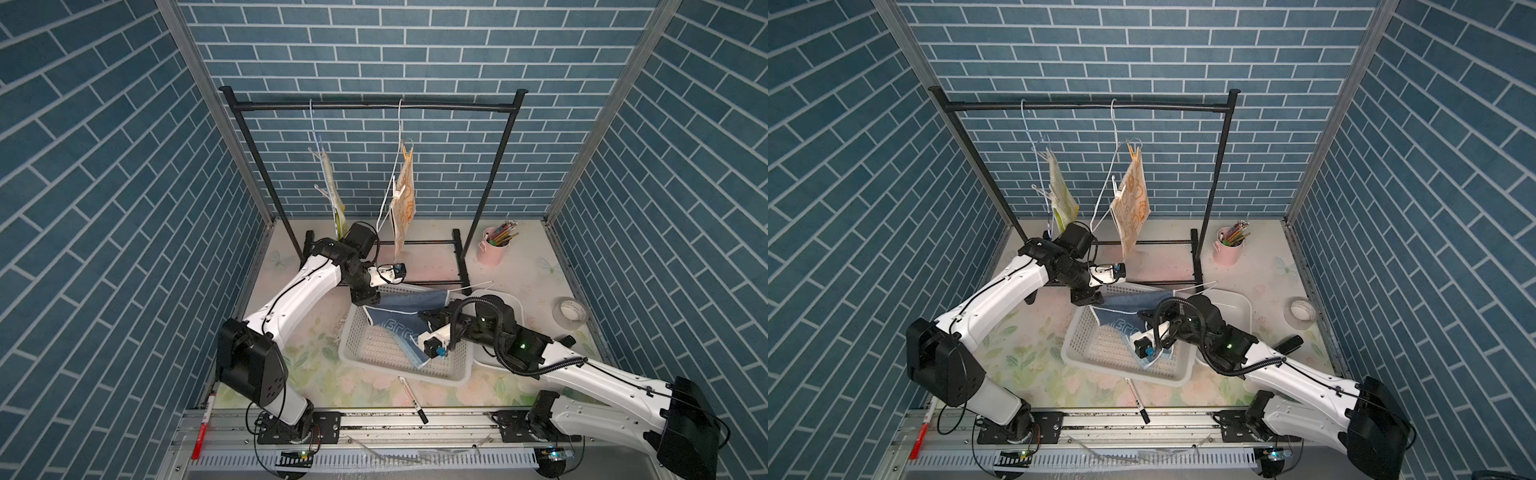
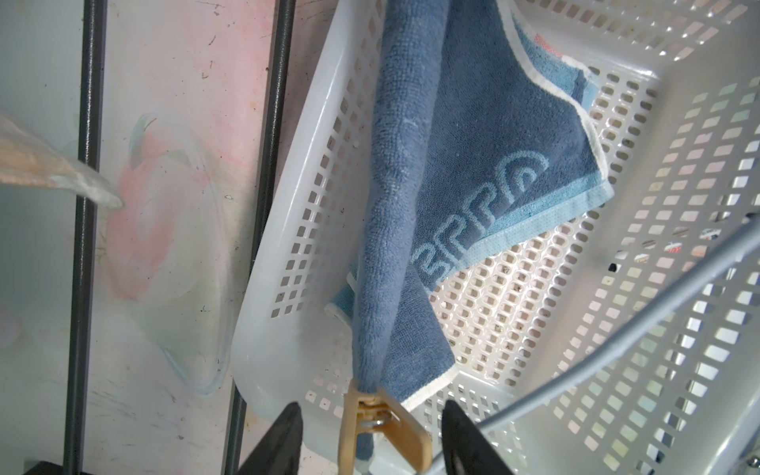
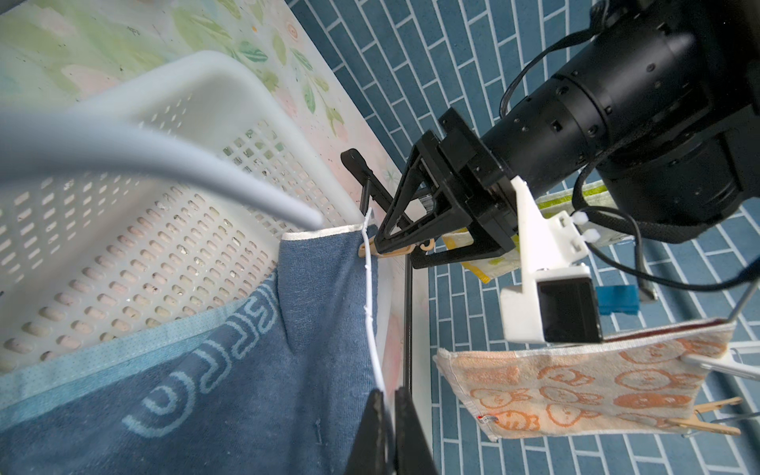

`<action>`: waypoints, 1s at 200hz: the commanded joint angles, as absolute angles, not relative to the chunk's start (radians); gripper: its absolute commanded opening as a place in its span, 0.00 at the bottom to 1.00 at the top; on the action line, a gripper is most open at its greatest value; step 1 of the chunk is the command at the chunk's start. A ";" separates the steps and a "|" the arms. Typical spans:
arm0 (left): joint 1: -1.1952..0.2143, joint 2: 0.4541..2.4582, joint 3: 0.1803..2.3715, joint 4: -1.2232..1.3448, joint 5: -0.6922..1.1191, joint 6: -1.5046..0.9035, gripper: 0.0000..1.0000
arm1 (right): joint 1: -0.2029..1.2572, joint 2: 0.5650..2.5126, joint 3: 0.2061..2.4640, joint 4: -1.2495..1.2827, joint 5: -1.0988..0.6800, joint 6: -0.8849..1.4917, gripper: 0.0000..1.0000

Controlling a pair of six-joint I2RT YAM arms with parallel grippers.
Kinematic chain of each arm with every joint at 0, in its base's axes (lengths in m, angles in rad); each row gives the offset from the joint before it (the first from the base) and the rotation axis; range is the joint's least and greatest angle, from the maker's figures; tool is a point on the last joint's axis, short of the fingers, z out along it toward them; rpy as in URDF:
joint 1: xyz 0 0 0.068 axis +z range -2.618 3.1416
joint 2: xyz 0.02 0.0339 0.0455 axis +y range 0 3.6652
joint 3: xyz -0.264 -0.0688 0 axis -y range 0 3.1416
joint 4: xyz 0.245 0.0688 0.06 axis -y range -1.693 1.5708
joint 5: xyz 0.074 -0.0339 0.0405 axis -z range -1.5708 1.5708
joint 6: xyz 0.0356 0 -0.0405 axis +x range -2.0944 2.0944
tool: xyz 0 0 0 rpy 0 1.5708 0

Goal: Remove the clothespins securing towels to the hanger
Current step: Remove the clothespin from the hanger.

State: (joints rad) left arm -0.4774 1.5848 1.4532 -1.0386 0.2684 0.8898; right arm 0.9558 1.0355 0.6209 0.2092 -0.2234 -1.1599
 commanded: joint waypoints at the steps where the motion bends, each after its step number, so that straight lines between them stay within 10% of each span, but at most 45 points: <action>1: -0.485 1.591 1.474 -1.078 0.264 0.897 0.50 | 0.965 1.040 0.637 0.232 -0.215 -1.194 0.00; 200: -0.502 1.495 1.428 -1.051 0.258 0.914 0.04 | 0.965 1.045 0.634 0.254 -0.202 -1.131 0.00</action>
State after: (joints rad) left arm -0.4965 1.5318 1.4414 -1.0401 0.2268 0.9104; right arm 0.9577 1.0443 0.6209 0.2180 -0.2085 -1.1488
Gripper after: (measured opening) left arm 0.156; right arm 0.064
